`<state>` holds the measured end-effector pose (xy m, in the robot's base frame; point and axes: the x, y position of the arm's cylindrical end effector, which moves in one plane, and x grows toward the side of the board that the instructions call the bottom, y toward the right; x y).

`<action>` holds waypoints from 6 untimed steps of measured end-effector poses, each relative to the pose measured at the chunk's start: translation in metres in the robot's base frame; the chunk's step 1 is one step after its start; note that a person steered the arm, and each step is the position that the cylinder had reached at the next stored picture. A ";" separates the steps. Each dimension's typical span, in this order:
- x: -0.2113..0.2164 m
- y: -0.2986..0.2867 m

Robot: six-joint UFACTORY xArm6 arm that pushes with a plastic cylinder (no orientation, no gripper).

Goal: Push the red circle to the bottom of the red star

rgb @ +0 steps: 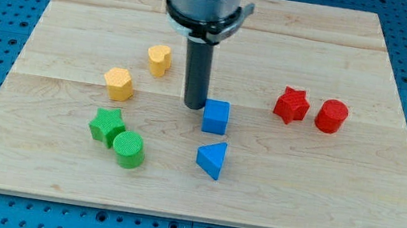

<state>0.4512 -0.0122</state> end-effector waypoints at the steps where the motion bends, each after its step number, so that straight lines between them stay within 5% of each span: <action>1: -0.014 -0.024; 3: -0.098 0.026; 4: -0.116 0.109; 6: -0.083 0.262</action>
<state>0.3686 0.2495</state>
